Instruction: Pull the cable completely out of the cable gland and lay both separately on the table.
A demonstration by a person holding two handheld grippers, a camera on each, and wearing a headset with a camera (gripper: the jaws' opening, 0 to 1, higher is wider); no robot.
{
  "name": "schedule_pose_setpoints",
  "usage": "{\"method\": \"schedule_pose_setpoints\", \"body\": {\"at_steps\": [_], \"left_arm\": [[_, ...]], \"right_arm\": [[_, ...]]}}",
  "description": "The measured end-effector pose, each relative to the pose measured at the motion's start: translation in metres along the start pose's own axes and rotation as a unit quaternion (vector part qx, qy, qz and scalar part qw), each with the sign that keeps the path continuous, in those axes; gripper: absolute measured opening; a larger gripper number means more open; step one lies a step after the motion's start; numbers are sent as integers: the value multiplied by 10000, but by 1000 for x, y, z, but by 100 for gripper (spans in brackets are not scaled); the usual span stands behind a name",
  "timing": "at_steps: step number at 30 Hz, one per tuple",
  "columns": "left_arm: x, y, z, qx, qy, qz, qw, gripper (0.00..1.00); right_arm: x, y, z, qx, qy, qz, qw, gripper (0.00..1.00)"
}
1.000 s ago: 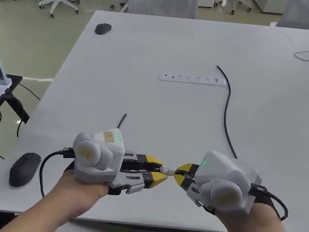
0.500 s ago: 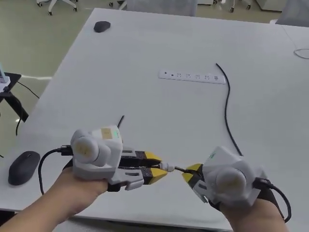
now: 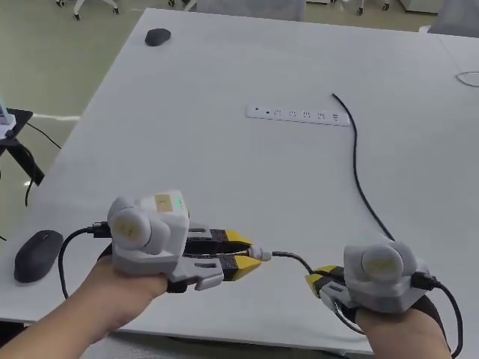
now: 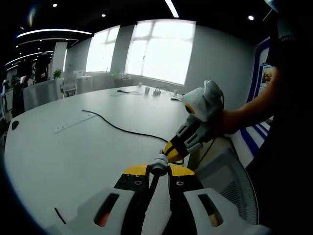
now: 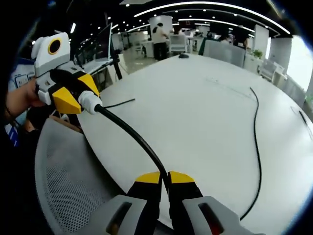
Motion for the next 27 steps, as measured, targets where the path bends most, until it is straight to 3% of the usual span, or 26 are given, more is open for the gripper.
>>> {"method": "schedule_pose_setpoints", "body": {"at_steps": [8, 21, 27], "left_arm": [[-3, -2, -4, 30, 5, -17, 10000, 15], [0, 3, -2, 7, 43, 34, 10000, 15], [2, 6, 0, 8, 53, 73, 10000, 15]], "right_arm": [[3, -2, -6, 56, -175, -8, 9998, 0], [5, 4, -3, -128, 50, -2, 9999, 0], [6, 10, 2, -306, 342, -45, 9989, 1]]}}
Point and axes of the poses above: the centre of the closed fingertips' face, and the gripper's own axes: y roughly backward along the fingers, x roughly to its left, z roughly out of its top, the point moved 4 cm from there along y, roughly backward along the fingers, and after that the axes turned 6 degrees about -z, right-handed, at the moved point
